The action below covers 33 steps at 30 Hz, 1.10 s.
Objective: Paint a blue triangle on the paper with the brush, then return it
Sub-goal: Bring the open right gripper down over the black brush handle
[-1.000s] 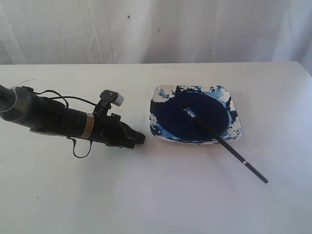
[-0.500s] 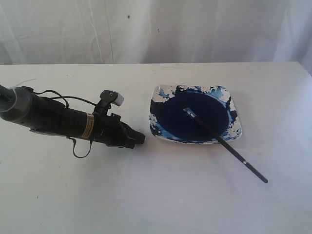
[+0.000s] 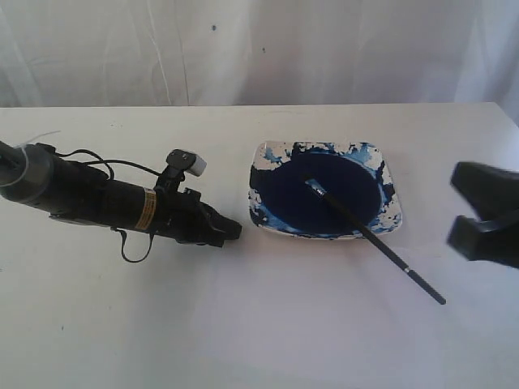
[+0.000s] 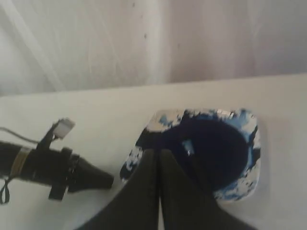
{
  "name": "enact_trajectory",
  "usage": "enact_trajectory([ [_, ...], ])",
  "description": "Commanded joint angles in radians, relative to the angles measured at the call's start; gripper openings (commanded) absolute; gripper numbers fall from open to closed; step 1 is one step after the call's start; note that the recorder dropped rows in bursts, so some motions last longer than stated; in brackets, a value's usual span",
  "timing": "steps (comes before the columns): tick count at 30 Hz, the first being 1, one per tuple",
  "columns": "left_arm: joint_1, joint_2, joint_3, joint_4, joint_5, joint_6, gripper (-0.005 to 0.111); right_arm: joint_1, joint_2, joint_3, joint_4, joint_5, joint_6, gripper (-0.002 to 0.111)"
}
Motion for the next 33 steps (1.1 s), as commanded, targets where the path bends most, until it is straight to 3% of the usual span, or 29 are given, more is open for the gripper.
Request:
enact_trajectory([
  [1,-0.003,-0.002,-0.003,0.013,0.046,0.001,0.0,0.067,0.208,-0.004,-0.013,-0.121,0.04,0.0],
  [9,-0.003,-0.002,-0.003,0.013,0.046,0.001,0.0,0.07,0.519,-0.004,0.087,-0.377,0.199,0.0],
  [14,-0.003,-0.002,-0.003,0.013,0.046,0.001,0.0,0.07,0.642,-0.004,0.189,-0.395,0.301,0.0],
  [21,-0.003,-0.002,-0.003,0.013,0.046,0.001,0.0,0.07,0.718,-0.004,0.191,-0.4,0.405,0.003],
  [25,-0.003,-0.002,-0.003,0.013,0.046,0.001,0.0,0.07,0.72,-0.004,0.181,-0.398,0.4,0.024],
  [28,-0.003,-0.002,-0.003,0.013,0.046,0.001,0.0,0.07,0.72,-0.004,0.065,-0.455,0.281,0.064],
  [30,-0.003,-0.002,-0.003,0.013,0.046,0.001,0.0,0.07,0.72,-0.004,0.046,-0.49,0.219,0.081],
  [33,-0.003,-0.002,-0.003,0.013,0.046,0.001,0.0,0.07,0.72,-0.004,0.062,-0.458,-0.022,0.082],
])
